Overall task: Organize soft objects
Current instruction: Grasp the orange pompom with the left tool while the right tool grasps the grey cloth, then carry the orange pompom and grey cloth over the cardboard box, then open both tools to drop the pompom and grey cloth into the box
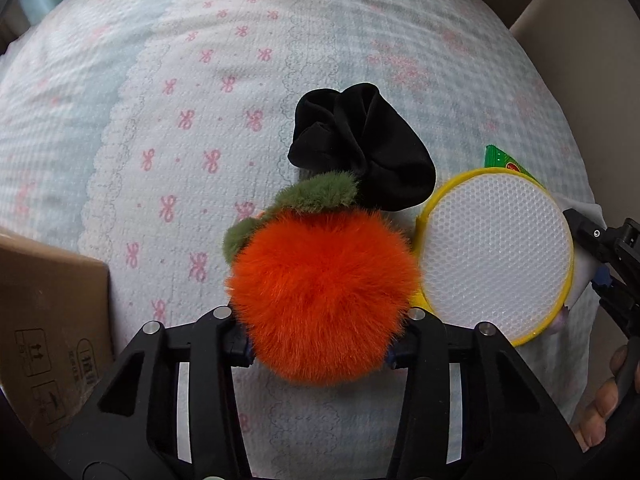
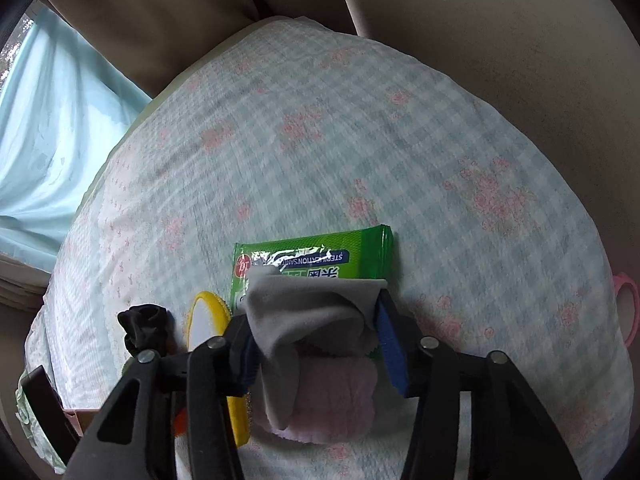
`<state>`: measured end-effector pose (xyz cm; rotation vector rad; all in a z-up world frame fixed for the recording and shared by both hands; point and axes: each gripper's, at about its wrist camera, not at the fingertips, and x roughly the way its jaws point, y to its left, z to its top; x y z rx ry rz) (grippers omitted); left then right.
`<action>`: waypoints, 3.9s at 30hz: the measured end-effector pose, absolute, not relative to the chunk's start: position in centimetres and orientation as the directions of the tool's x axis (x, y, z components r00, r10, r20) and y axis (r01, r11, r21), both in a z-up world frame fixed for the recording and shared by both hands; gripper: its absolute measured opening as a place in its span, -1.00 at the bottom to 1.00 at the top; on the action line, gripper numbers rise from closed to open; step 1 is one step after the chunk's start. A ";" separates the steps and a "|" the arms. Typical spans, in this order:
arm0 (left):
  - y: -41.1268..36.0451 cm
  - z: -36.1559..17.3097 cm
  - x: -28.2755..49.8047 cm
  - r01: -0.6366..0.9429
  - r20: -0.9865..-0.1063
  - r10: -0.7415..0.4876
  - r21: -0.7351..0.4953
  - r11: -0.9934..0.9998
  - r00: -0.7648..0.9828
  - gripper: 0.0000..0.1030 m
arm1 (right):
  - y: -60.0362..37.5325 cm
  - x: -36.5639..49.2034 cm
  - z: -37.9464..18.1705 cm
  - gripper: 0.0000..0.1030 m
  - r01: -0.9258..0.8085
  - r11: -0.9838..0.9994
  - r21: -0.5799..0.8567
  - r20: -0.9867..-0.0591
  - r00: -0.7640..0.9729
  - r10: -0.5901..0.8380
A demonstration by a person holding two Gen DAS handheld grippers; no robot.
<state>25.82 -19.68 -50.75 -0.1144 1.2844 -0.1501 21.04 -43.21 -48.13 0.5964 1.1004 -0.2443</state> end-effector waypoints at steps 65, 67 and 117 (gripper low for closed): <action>9.5 -18.4 12.2 -0.027 -0.788 -0.109 -0.157 0.987 0.607 -0.38 | -16.8 11.6 -17.4 -0.73 -0.103 0.968 0.228 -0.731 0.638 0.240; 11.9 -19.1 12.5 -0.017 -0.803 -0.114 -0.153 0.988 0.585 -0.37 | -14.0 11.8 -18.2 -0.73 -0.111 0.967 0.229 -0.743 0.622 0.247; 16.9 -40.8 20.3 0.371 -0.979 -0.170 -0.116 0.921 0.115 1.00 | -1.3 18.9 -41.0 1.00 0.238 0.929 0.282 -0.937 0.279 0.212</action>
